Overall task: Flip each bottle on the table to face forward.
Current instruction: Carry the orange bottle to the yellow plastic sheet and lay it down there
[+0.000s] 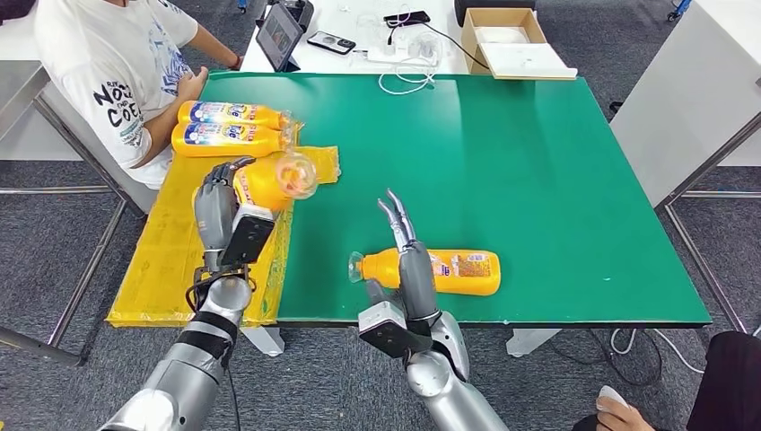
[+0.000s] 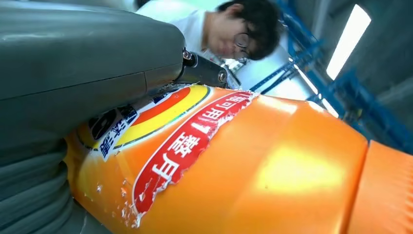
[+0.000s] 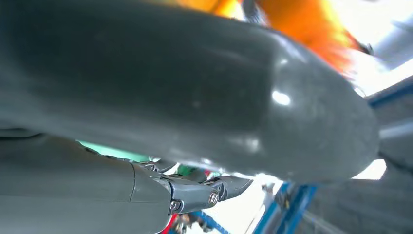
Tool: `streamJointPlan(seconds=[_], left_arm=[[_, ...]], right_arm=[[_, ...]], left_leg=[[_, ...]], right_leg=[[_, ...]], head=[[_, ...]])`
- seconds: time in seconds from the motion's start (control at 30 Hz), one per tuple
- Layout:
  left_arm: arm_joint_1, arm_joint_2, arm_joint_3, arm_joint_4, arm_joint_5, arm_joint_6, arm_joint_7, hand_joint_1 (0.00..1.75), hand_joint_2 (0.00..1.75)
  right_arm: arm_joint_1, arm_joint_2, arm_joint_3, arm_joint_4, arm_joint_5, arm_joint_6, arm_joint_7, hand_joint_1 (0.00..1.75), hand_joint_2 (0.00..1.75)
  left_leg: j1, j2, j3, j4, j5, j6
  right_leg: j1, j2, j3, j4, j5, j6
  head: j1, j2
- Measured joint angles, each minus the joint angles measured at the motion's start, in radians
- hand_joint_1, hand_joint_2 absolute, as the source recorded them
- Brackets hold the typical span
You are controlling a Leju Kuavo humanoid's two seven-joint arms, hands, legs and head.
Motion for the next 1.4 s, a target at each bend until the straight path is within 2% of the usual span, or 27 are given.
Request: streamJointPlan(seconds=[0.1, 0.3, 0.47, 0.67, 0.97, 1.1, 1.23, 1.4], left_arm=[[-0.029, 0.010, 0.031, 0.072, -0.085, 0.007, 0.033, 1.75, 1.75], [-0.086, 0.060, 0.076, 0.245, -0.529, 0.008, 0.294, 1.75, 1.75], [-0.126, 0.112, 0.085, 0.403, -0.670, -0.037, 0.425, 1.75, 1.75], [-0.145, 0.134, 0.084, 0.487, -0.713, -0.095, 0.478, 1.75, 1.75], [-0.161, 0.146, 0.074, 0.521, -0.749, -0.124, 0.502, 1.75, 1.75], [-0.165, 0.147, 0.075, 0.528, -0.718, -0.165, 0.490, 0.03, 1.75], [-0.174, 0.147, 0.076, 0.532, -0.690, -0.214, 0.482, 0.00, 1.75], [-0.180, 0.147, 0.077, 0.536, -0.684, -0.226, 0.480, 0.00, 1.75]], right_arm=[[0.009, 0.000, 0.000, -0.034, -0.011, -0.010, -0.001, 0.00, 0.00], [0.013, 0.000, 0.000, -0.052, -0.050, -0.004, 0.006, 0.00, 0.00], [0.012, 0.000, -0.001, -0.052, -0.075, 0.003, 0.011, 0.00, 0.00], [0.012, 0.000, -0.001, -0.052, -0.084, 0.010, 0.015, 0.00, 0.00], [0.012, 0.001, -0.001, -0.041, -0.085, 0.023, 0.019, 0.00, 0.00], [0.012, 0.002, -0.001, -0.035, -0.086, 0.031, 0.026, 0.00, 0.00], [0.012, 0.006, -0.001, -0.025, -0.084, 0.040, 0.034, 0.00, 0.00], [0.012, 0.009, -0.001, -0.018, -0.083, 0.040, 0.035, 0.00, 0.00]], left_leg=[[0.000, 0.001, 0.000, 0.000, 0.000, 0.000], [0.000, 0.001, 0.000, 0.000, 0.000, 0.000], [0.001, 0.001, 0.000, 0.000, 0.000, 0.000], [0.000, 0.001, -0.001, 0.000, 0.000, 0.000], [0.000, 0.000, 0.001, 0.000, 0.000, 0.000], [0.001, 0.000, 0.001, 0.000, 0.000, 0.000], [0.001, -0.001, 0.002, 0.000, 0.000, 0.000], [0.000, -0.001, 0.003, 0.000, 0.000, 0.000]], right_leg=[[0.000, 0.000, 0.000, 0.000, 0.000, 0.000], [0.000, 0.001, 0.000, 0.000, 0.000, 0.000], [0.000, 0.001, -0.001, 0.000, 0.000, 0.000], [0.000, 0.000, -0.001, 0.000, 0.000, 0.000], [0.000, 0.000, 0.001, 0.000, 0.000, 0.000], [0.000, 0.000, 0.002, 0.000, 0.000, 0.000], [0.000, 0.000, 0.003, 0.000, 0.000, 0.000], [0.000, 0.000, 0.004, 0.000, 0.000, 0.000]], head=[[0.000, 0.000], [0.000, 0.000], [0.000, 0.000], [0.000, 0.000], [0.000, 0.000], [0.000, 0.000], [0.000, 0.000], [0.000, 0.000]])
